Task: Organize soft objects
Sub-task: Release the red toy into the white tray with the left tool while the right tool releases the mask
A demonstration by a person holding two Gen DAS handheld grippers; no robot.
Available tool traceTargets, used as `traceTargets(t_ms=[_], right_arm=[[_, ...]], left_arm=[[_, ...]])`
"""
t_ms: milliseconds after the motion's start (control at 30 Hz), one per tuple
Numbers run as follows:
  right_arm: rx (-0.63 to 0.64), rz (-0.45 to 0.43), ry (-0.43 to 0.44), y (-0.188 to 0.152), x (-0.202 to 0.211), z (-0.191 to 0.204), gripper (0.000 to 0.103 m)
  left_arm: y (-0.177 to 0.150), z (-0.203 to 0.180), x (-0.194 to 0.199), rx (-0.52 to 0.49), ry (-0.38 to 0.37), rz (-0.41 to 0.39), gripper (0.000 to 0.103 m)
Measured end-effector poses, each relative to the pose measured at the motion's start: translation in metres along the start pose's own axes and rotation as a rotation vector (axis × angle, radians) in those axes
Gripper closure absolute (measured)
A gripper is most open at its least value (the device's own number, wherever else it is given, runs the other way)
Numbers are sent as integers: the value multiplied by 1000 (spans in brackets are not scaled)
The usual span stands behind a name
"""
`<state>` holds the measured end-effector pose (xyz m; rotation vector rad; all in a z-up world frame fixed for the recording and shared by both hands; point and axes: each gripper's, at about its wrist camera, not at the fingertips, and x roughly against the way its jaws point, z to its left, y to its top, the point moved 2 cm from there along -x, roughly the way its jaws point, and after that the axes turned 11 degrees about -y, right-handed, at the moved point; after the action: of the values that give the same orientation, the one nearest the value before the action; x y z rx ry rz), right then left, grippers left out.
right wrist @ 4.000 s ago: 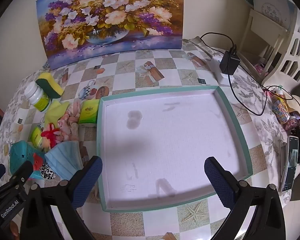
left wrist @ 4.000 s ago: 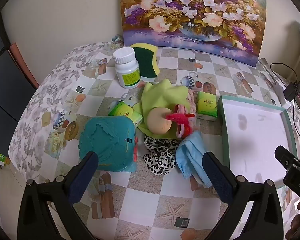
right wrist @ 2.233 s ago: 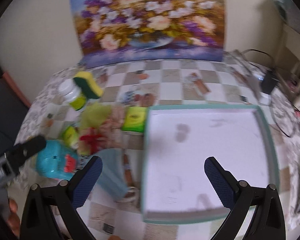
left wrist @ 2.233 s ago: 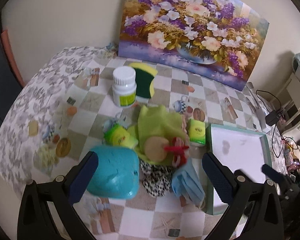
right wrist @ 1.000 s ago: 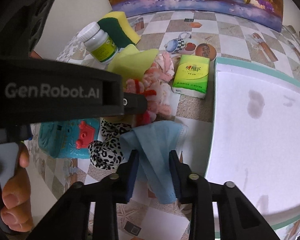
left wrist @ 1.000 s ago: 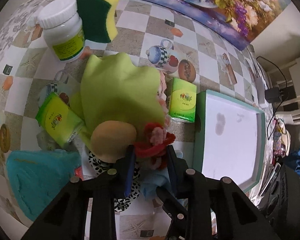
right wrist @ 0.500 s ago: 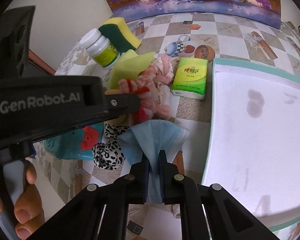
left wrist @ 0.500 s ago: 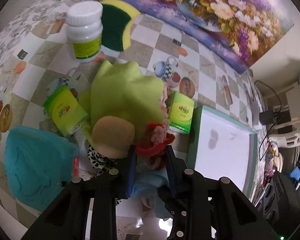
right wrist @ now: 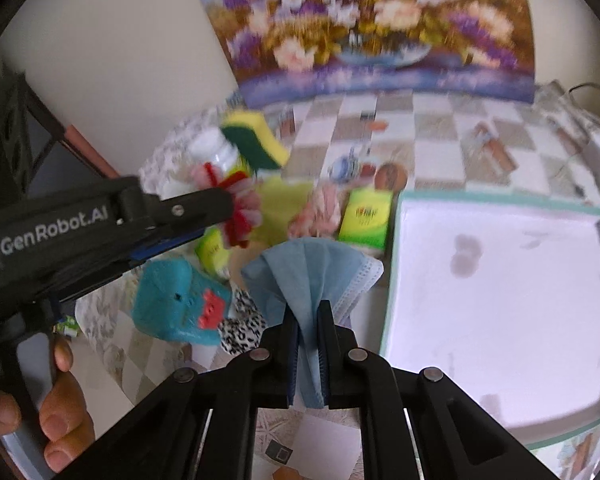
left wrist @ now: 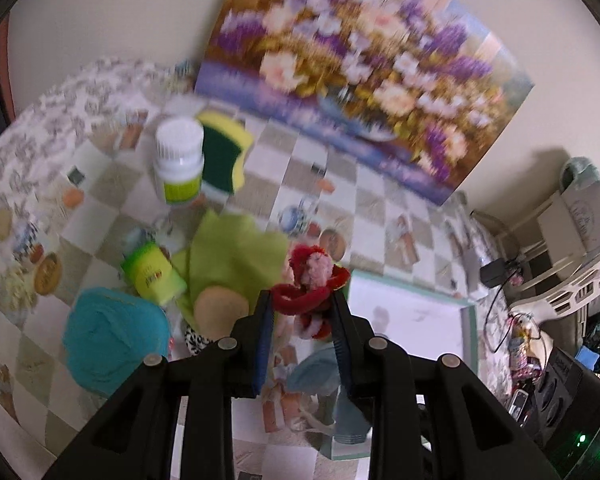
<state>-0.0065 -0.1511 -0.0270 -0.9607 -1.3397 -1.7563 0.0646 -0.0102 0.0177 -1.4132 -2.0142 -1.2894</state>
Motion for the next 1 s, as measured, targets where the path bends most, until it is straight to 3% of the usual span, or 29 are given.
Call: traceTargets(t_ms=[200, 333, 433, 700, 1000], right_arm=[[-47, -120, -12, 4, 42, -14, 94], [-99, -189, -61, 6, 64, -30, 94], [-145, -207, -136, 5, 70, -48, 94], [-313, -145, -360, -8, 67, -122, 94], [-453, -141, -522, -28, 85, -189, 92]], left_arm=[[3, -21, 36, -60, -26, -98, 74], [-2, -38, 42, -105, -34, -112, 74], [-10, -54, 29, -145, -35, -74, 74], [-45, -98, -18, -251, -50, 55, 74], [-77, -131, -55, -337, -53, 149, 73]])
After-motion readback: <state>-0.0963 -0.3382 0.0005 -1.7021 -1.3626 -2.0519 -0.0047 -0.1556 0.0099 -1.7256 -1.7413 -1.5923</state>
